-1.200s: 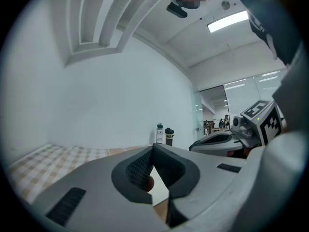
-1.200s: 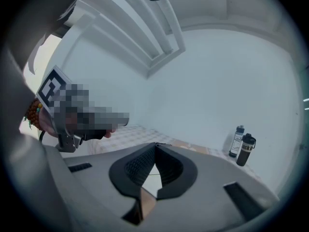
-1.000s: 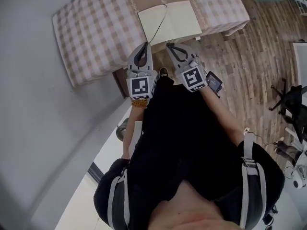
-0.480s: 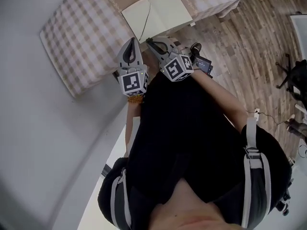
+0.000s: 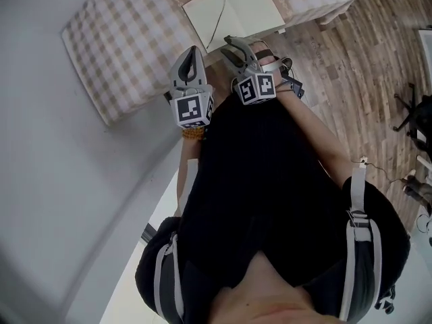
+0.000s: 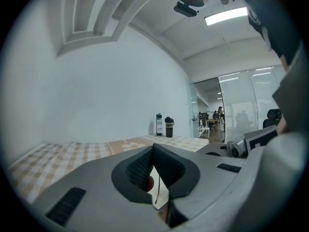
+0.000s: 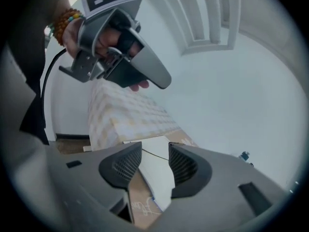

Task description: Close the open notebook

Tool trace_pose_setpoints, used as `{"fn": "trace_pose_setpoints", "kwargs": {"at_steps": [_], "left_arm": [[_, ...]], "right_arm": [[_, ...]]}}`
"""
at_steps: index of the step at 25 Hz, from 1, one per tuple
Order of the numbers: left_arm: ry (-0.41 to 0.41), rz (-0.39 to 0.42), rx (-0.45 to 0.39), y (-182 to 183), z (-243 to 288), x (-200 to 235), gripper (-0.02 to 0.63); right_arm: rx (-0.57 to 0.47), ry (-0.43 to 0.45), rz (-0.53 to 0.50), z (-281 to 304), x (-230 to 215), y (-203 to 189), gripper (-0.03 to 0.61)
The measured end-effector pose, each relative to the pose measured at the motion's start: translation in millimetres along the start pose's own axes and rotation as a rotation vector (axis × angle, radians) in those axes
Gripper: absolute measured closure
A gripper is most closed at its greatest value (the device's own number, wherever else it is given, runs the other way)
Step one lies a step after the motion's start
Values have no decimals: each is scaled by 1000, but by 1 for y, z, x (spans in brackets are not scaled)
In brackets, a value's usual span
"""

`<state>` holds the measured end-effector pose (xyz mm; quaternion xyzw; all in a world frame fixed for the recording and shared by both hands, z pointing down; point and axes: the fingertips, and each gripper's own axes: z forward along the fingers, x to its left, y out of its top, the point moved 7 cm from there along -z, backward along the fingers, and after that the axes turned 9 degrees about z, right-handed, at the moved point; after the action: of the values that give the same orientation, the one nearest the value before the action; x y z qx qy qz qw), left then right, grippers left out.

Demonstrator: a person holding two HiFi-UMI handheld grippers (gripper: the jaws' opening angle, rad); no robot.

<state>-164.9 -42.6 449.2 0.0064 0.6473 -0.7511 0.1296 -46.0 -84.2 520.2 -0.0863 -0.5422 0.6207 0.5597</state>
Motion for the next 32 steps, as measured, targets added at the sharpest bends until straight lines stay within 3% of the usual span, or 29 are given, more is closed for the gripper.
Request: {"fn": "trace_pose_setpoints", "kwargs": {"at_steps": [10, 20, 32], "left_arm": [[31, -23, 7, -10, -10, 12, 612], [63, -43, 23, -20, -24, 23, 612], [77, -36, 18, -25, -22, 33, 612]], "right_arm": [[91, 79, -216, 20, 16, -30, 377], [158, 126, -251, 39, 17, -48, 377], [134, 180, -308, 48, 10, -51, 393]]}}
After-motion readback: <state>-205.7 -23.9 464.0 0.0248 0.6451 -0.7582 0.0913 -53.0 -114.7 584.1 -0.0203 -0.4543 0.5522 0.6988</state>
